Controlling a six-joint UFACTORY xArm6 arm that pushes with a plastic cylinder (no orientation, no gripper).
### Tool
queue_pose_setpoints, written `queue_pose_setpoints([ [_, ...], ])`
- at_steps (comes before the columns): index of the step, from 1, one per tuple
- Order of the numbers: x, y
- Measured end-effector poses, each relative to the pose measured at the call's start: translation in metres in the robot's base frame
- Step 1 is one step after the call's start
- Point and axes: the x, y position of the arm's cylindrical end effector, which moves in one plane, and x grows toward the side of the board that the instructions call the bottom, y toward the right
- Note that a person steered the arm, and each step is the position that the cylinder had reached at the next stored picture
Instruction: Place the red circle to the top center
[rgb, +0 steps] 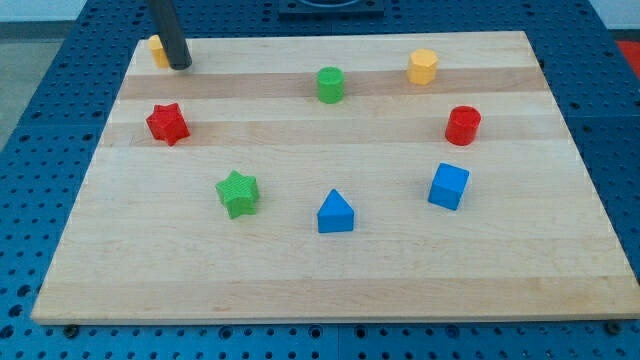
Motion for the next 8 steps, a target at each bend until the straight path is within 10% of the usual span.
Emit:
queue_pose_setpoints([
  [3,0.003,0.033],
  [8,0.172,0.210],
])
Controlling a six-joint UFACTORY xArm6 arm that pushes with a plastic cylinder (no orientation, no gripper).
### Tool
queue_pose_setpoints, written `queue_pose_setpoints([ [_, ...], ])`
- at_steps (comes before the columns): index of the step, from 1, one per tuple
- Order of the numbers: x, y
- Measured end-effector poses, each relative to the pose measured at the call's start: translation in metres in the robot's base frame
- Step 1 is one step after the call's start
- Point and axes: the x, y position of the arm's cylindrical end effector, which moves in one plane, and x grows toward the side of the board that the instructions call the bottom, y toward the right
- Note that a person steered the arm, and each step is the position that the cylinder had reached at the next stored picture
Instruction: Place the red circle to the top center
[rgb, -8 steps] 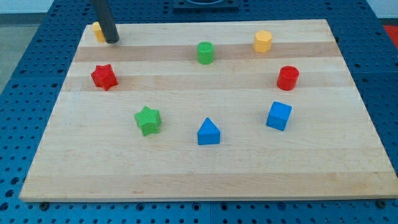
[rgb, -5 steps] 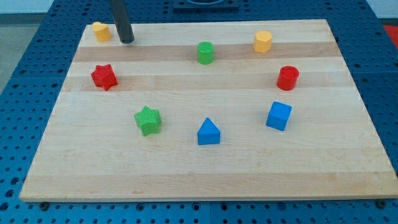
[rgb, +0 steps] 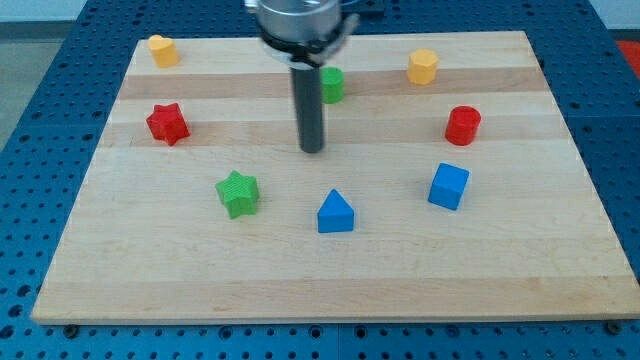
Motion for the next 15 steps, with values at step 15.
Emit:
queue_pose_setpoints([
  [15,-0.050,0.082],
])
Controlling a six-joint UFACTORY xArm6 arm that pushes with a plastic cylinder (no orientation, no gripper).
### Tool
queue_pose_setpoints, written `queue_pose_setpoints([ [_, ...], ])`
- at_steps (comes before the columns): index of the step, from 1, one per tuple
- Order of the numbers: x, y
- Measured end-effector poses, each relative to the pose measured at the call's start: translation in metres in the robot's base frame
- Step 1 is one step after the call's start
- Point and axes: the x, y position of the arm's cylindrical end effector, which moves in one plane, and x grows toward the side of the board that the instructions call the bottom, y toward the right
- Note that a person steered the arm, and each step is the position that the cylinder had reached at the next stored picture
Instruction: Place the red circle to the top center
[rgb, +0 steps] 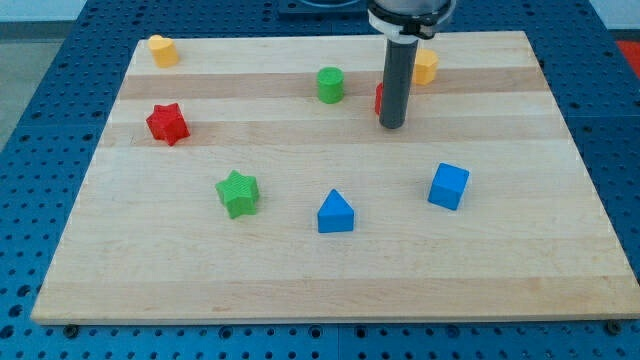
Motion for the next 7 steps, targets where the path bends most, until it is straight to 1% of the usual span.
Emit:
queue_pose_setpoints([
  [1,-0.015,0.000],
  [2,-0.040,0.000],
  [3,-0.046,0.002],
  [4,-0.040,0.034],
  [5,-0.053,0.042],
  [6,-0.073,0.030],
  [7,-0.085,0.003],
])
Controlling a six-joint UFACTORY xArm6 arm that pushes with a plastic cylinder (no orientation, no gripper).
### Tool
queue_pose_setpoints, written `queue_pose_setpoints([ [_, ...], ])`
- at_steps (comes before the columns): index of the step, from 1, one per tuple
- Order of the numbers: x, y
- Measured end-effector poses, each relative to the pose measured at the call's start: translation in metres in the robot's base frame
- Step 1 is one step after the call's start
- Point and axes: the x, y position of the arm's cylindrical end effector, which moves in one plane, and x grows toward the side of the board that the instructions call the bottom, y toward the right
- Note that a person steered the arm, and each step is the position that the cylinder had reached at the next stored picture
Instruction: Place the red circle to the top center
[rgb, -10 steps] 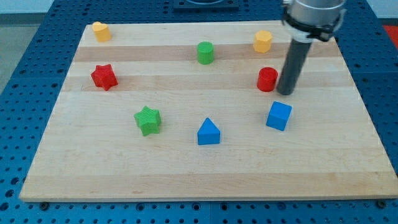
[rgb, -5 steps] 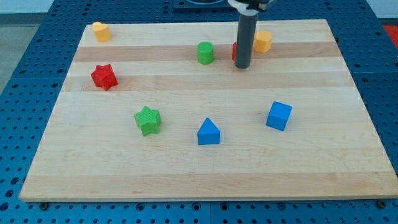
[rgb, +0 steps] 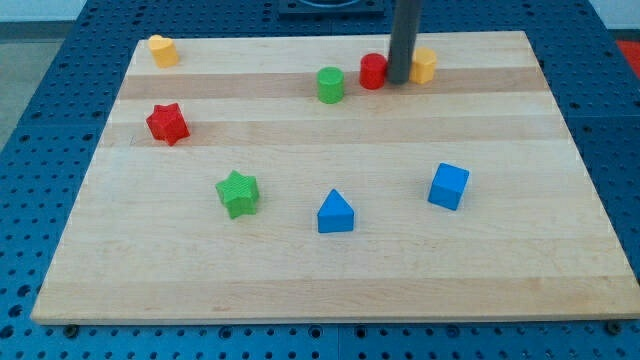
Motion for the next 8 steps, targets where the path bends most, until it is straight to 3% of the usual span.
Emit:
queue_pose_setpoints([
  [2,-0.008,-0.080],
  [4,-0.005,-0.106],
  [7,-0.001,-0.188],
  [8,-0.018,-0.184],
])
